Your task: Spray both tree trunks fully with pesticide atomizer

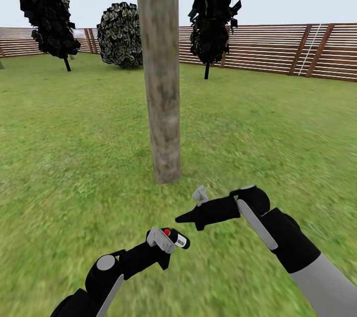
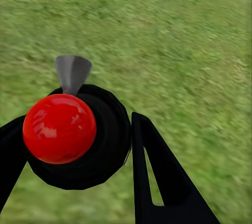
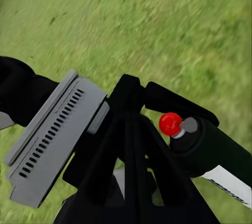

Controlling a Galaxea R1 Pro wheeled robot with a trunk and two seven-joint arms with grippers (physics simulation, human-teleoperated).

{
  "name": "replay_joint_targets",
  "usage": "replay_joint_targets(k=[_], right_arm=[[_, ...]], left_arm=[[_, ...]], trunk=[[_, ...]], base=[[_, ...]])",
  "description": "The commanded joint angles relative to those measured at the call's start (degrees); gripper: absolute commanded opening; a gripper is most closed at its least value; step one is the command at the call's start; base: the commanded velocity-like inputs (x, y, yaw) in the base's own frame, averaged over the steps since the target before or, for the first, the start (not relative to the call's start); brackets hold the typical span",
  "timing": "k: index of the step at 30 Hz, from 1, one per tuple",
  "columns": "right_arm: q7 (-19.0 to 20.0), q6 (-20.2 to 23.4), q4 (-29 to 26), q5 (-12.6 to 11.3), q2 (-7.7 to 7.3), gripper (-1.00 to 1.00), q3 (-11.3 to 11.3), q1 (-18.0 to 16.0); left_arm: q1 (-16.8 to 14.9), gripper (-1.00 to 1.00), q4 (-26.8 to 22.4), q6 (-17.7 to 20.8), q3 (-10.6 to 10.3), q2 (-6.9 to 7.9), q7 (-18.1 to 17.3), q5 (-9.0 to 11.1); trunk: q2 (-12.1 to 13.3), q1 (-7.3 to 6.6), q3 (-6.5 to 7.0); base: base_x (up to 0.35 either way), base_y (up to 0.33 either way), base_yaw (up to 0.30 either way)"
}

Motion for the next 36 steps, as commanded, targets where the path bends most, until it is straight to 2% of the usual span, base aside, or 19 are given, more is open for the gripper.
replay_joint_targets(k=[1, 19, 26, 27, 30, 32, 36], right_arm=[[0.13, 0.17, -0.02, 0.11, -0.04, -1.0, 0.12, 0.03], [-0.27, 0.17, 0.01, 0.11, -0.13, -1.0, 0.02, 0.27], [-1.18, 0.17, -0.01, 0.11, -0.33, -1.0, 0.05, 0.27], [-1.25, 0.17, -0.01, 0.11, -0.35, -1.0, 0.05, 0.27], [-1.45, 0.17, 0.01, 0.11, -0.45, -1.0, 0.08, 0.27], [-1.51, 0.17, 0.04, 0.11, -0.45, -1.0, 0.12, 0.27], [-1.72, 0.17, 0.06, 0.11, -0.52, -1.0, 0.15, 0.5]], left_arm=[[-0.04, -1.0, -0.07, 0.46, -0.06, 0.03, 0.17, 0.4], [-0.04, -1.0, -0.07, -0.04, -0.26, 0.08, 0.15, 0.46], [-0.02, -1.0, -0.16, -0.93, -2.58, 0.46, 0.09, 0.36], [-0.01, -1.0, -0.18, -0.96, -2.73, 0.5, 0.09, 0.1], [0.08, -1.0, -0.22, -1.76, -3.12, 0.33, 0.09, -2.6], [0.11, -1.0, -0.23, -2.18, -3.26, 0.23, 0.04, -3.71], [0.13, -1.0, -0.24, -2.54, -3.37, 0.15, -0.02, -4.57]], trunk=[[-0.02, -0.01, -0.05], [-0.02, -0.01, -0.05], [-0.02, -0.01, -0.05], [-0.02, -0.01, -0.05], [-0.02, -0.01, -0.05], [-0.02, -0.01, -0.05], [-0.02, -0.01, -0.05]], base=[[0.0, 0.0, 0.0], [0.0, 0.0, 0.0], [0.0, 0.0, 0.0], [0.0, 0.0, 0.0], [0.0, 0.0, 0.0], [0.0, 0.0, 0.0], [0.0, 0.0, 0.0]])
